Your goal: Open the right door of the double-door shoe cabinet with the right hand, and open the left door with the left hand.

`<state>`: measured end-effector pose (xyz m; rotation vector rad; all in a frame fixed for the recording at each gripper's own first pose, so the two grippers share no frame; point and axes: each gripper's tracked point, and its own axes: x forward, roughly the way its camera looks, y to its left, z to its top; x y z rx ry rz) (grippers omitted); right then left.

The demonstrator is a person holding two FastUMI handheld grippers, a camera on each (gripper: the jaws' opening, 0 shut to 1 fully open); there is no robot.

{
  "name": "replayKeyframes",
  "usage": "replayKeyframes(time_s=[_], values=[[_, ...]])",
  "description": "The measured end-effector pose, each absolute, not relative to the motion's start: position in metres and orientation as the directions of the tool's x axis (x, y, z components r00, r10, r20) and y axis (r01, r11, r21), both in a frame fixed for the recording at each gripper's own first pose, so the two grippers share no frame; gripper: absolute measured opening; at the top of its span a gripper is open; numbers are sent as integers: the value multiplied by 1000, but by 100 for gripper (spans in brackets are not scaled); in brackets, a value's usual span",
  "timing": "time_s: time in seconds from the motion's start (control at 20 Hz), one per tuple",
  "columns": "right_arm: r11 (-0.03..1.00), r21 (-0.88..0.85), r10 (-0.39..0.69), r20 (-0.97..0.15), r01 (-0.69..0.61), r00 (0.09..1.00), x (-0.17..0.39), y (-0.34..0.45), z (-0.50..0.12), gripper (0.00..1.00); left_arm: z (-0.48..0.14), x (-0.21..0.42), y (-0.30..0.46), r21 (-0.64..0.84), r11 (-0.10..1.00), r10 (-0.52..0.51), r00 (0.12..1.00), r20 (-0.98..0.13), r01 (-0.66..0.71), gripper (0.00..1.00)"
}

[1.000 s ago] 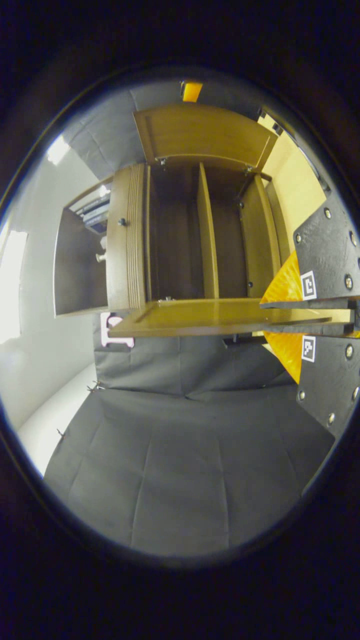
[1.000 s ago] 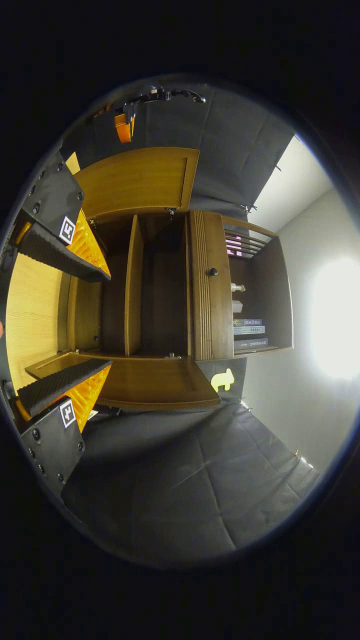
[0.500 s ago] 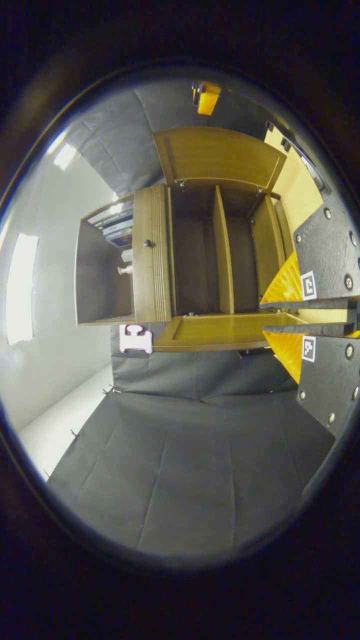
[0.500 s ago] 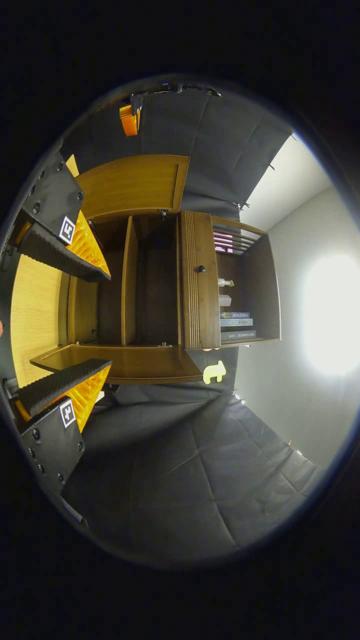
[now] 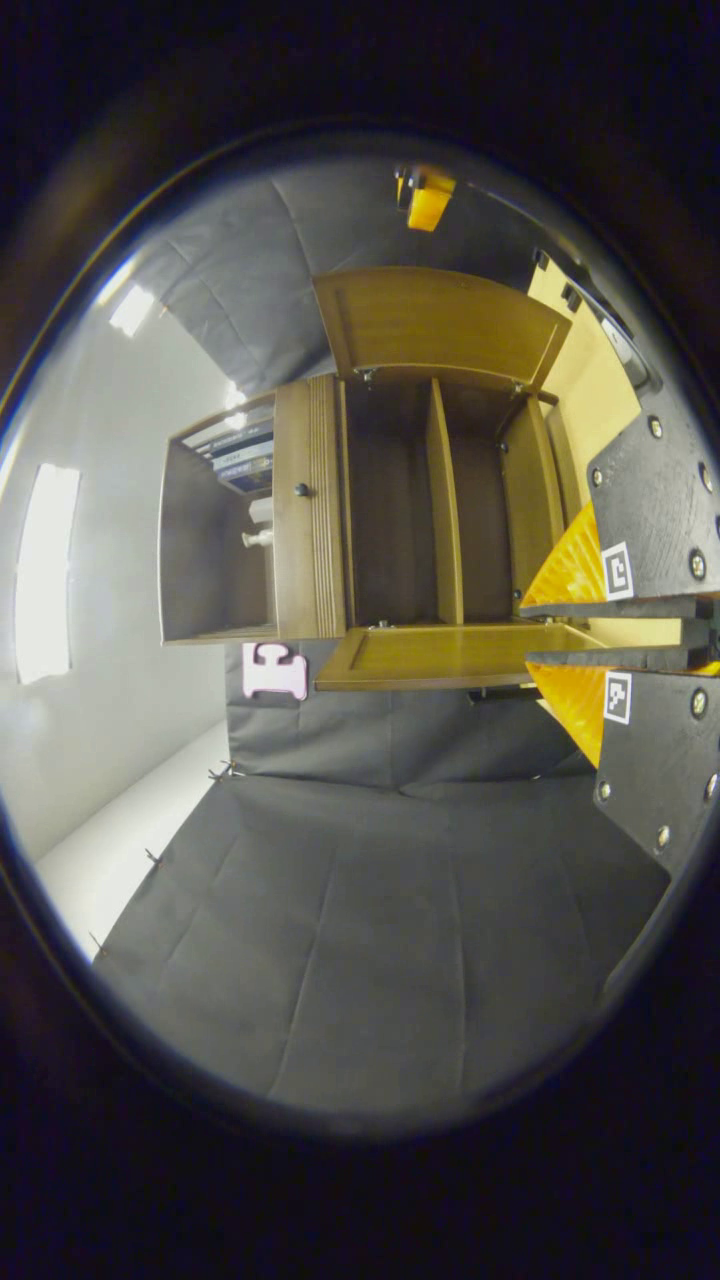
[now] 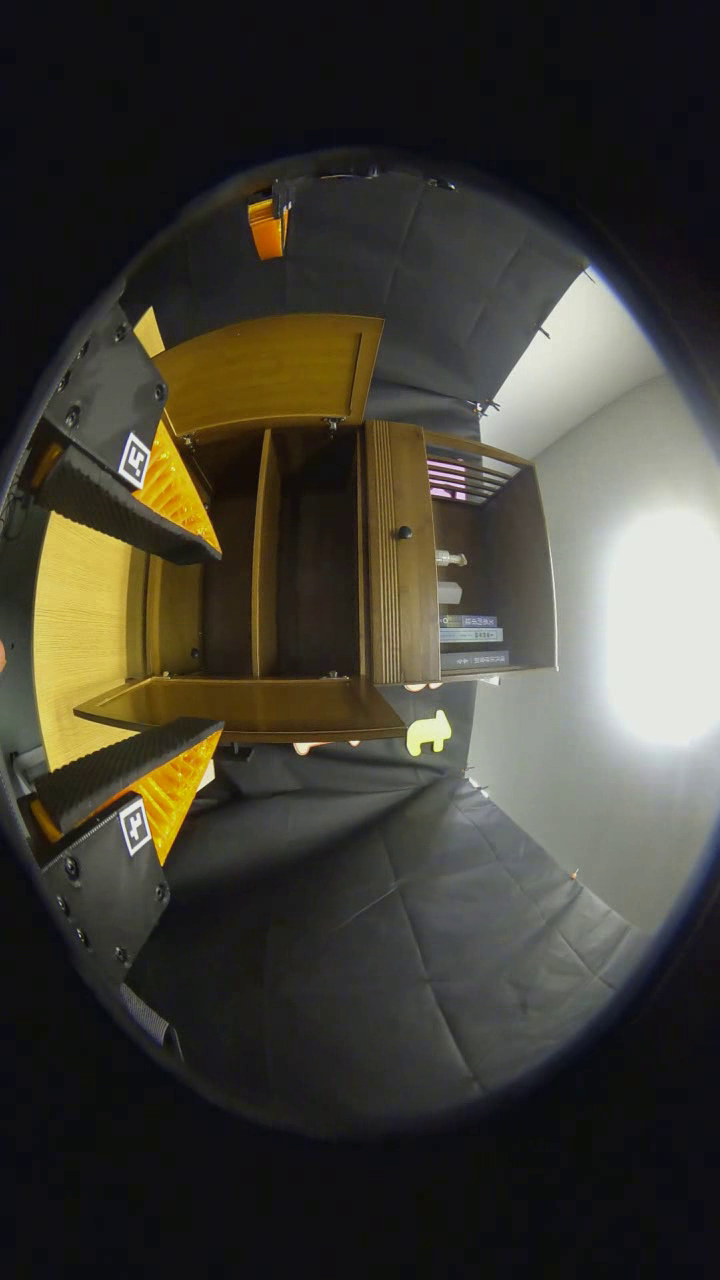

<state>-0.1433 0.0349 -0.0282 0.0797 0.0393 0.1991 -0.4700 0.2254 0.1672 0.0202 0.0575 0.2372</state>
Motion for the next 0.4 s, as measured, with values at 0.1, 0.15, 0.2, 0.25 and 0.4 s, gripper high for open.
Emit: replayKeyframes(time_s=[0.1, 0.15, 0.2, 0.25, 0.4], values=[[977, 83, 197, -29, -194, 980, -146, 33, -27, 94, 168, -470, 225, 30, 971, 238, 970, -51, -237, 14], [978, 81, 195, -27, -193, 980, -146, 33, -26, 94, 168, -472, 222, 30, 972, 236, 971, -45, -234, 14], [978, 80, 194, -27, -191, 981, -146, 32, -26, 94, 170, -471, 220, 30, 973, 230, 972, -44, -229, 14], [978, 81, 194, -27, -191, 981, -147, 31, -26, 94, 169, -471, 219, 31, 973, 229, 972, -45, -227, 14], [979, 83, 190, -29, -187, 981, -147, 29, -26, 96, 168, -469, 213, 24, 977, 212, 976, -55, -211, 14]])
